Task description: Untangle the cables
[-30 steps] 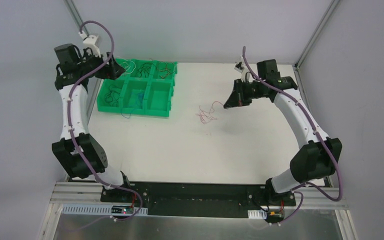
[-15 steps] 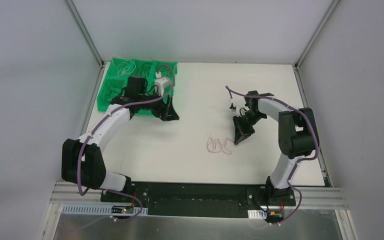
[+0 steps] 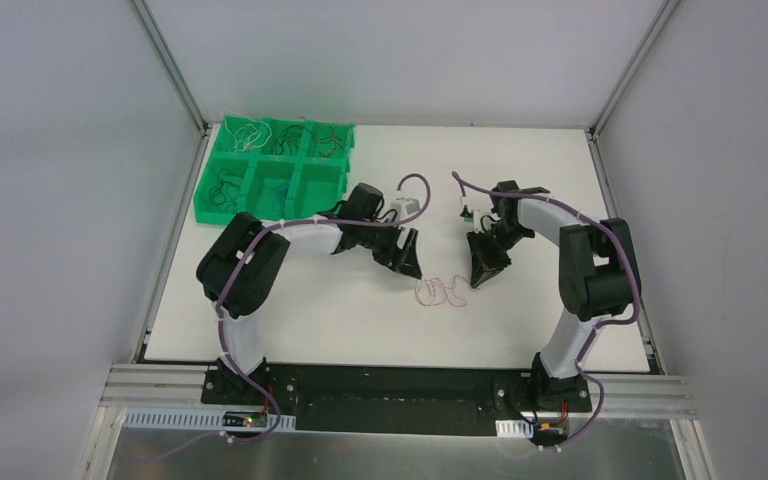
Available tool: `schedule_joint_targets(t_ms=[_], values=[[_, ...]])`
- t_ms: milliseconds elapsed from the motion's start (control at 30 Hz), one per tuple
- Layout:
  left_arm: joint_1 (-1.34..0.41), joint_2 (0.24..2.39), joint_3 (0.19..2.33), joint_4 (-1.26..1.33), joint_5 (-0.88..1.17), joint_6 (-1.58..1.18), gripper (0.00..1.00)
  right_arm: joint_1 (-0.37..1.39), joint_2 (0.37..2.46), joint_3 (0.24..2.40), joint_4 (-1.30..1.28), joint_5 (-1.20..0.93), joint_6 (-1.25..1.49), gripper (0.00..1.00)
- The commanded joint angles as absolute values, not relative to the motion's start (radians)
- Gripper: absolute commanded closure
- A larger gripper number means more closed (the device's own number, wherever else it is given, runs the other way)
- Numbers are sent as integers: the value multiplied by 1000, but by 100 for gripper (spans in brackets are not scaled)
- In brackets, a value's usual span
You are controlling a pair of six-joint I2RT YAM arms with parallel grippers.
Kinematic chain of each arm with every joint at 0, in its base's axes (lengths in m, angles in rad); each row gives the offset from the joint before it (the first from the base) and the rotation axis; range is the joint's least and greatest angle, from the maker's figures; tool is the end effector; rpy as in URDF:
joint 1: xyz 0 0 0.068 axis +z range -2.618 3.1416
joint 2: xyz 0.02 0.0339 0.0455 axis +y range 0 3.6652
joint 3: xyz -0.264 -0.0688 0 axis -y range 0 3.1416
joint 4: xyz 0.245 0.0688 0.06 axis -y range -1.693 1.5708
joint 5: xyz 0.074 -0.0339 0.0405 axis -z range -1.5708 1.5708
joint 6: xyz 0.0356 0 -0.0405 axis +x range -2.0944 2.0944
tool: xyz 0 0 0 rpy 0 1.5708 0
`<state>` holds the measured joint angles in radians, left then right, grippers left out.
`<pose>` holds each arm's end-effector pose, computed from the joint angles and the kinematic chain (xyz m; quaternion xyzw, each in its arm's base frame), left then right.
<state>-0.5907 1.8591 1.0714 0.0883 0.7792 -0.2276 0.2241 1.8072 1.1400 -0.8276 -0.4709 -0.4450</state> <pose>0.3070 -0.2360 0.1713 0.3091 0.7959 -0.4712 0.2212 0.3079 0.0867 0.1603 -0.3274 0.9149 0.2276 0.0624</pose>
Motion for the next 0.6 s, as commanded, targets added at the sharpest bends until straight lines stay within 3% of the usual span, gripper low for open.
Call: schedule_joint_targets(t_ms=[0,200,300,367,500,567], values=[[-669,1904,1110,281,832,-305,21,221,1757,1135,-841,-452,-441,100],[-759,1967,1107,349,848,-282,16,222,1762,1138,-839,-449,-431,100],[-783,2002,1118,337,795,-275,24,221,1764,1150,-838,-448,-422,100],[-789,2009,1122,306,733,-269,40,220,1760,1156,-839,-440,-420,100],[-781,1933,1096,190,686,-178,97,190,1741,1157,-836,-394,-422,100],[-755,1841,1047,162,708,-123,100,152,1720,1157,-827,-365,-423,100]])
